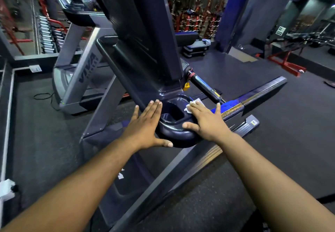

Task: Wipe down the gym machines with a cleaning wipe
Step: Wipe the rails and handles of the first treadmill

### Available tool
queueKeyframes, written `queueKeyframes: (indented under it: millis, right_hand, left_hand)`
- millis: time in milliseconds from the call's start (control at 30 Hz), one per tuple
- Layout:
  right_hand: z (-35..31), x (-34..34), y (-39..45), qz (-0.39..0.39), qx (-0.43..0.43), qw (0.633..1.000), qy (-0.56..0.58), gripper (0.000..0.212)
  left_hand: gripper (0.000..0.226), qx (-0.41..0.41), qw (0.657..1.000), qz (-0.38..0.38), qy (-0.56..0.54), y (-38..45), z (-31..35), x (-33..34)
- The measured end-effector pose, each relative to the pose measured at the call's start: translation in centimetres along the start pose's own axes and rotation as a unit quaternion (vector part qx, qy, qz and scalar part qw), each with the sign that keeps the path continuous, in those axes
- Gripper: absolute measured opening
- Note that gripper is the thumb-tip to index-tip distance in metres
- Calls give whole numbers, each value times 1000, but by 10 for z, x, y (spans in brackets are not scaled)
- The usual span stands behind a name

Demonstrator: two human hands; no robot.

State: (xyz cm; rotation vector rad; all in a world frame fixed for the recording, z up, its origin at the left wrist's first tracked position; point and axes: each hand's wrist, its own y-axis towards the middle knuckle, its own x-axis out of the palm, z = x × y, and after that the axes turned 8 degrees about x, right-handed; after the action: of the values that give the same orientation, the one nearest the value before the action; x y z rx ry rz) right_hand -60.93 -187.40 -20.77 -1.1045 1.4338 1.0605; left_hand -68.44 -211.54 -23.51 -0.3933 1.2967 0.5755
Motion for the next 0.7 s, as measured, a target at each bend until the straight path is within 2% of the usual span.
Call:
queueKeyframes:
  millis: [100, 267, 400, 500, 567, 700]
  right_hand:
    - [-11, -13, 8, -50, -1, 998, -24, 138]
    - [-11, -24, -8, -93, 4, 995, -37, 114]
    - [-25, -24, 27, -118, 4, 992, -39, 120]
    - [-41, -14, 43, -153, -7, 988, -23, 111]
    - [-37, -13, 43, -155, -18, 988, -20, 109]
    - [-17, -23, 24, -118, -10, 991, -56, 120]
  left_hand:
    - [144, 0, 1000, 3, -6, 2, -3, 0]
    - [140, 6, 1000, -4, -4, 2, -8, 3]
    - [134, -5, 1000, 2, -3, 6, -7, 1]
    - [132, -20, 1000, 7, 2, 6, -8, -1]
    - [131, -20, 1000, 7, 1, 5, -8, 0]
    - [130, -17, 1000, 8, 0, 5, -11, 0]
